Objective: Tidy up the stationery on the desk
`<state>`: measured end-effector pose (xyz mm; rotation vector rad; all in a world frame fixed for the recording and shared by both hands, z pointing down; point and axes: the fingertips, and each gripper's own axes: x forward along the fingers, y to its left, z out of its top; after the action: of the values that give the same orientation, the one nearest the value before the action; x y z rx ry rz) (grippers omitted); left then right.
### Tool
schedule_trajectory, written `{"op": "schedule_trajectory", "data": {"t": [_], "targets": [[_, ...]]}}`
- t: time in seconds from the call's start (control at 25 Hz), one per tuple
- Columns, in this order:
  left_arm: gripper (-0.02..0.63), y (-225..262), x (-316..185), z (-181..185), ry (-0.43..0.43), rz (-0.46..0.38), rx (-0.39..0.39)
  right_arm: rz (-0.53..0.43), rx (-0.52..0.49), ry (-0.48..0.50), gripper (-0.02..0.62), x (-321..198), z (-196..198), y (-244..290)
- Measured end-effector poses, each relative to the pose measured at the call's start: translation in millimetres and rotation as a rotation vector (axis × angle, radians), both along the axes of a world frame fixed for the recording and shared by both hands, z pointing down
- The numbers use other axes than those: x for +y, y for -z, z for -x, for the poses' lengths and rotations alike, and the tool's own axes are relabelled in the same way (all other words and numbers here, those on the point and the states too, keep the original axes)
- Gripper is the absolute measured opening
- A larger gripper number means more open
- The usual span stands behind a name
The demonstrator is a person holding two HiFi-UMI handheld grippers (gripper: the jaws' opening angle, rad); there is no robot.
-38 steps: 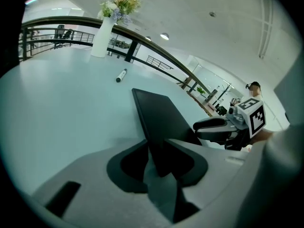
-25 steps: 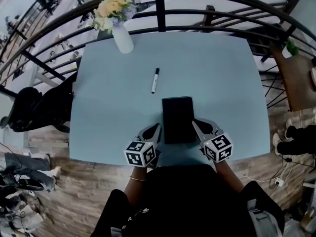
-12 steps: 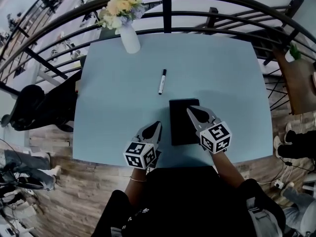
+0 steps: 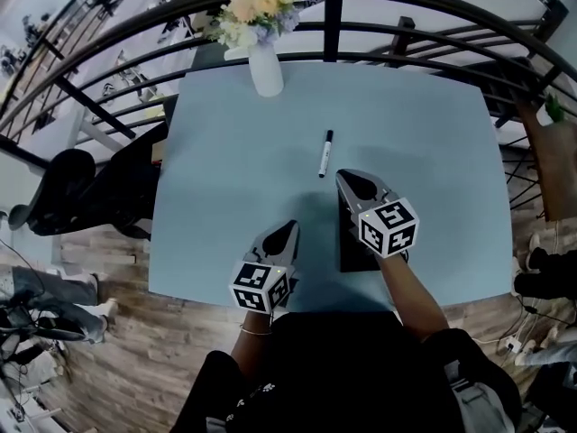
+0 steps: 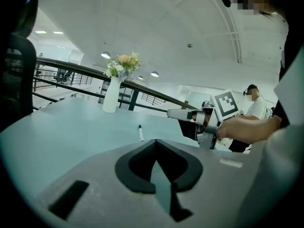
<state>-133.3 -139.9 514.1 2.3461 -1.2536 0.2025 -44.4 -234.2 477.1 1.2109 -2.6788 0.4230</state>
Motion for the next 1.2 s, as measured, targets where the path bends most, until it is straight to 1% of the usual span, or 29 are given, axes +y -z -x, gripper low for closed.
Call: {"op": "schedule_trajectory", "data": {"t": [0.24, 0.48, 0.64, 0.8, 1.2], "targets": [[-0.008, 3.9, -14.9, 38.7, 0.006, -0.019, -0.003, 0.024, 0.049, -0.068, 0.018, -31.4, 24.1, -18.0], [-0.008, 4.1, -35.3, 63.7, 0.009, -0.040, -0.015, 0.079, 0.049, -0.142, 0.024, -63.5, 32.4, -37.5], [-0.008, 1.7, -46.2, 79.5, 0.012, -0.031, 0.001, 0.113, 0.103, -0.189, 0.038, -79.0, 36.8, -54.4], [-0.008, -1.9, -53.9, 86.2, 0.011, -0.007, 0.033, 0.155, 0.160, -0.223, 0.049, -92.5, 35.7, -72.0], [-0.008, -6.8, -69.5, 93.2, 0.003, -0.011, 0.043, 0.259, 0.226, -0.275, 0.081, -111.4, 33.9, -115.8]]}}
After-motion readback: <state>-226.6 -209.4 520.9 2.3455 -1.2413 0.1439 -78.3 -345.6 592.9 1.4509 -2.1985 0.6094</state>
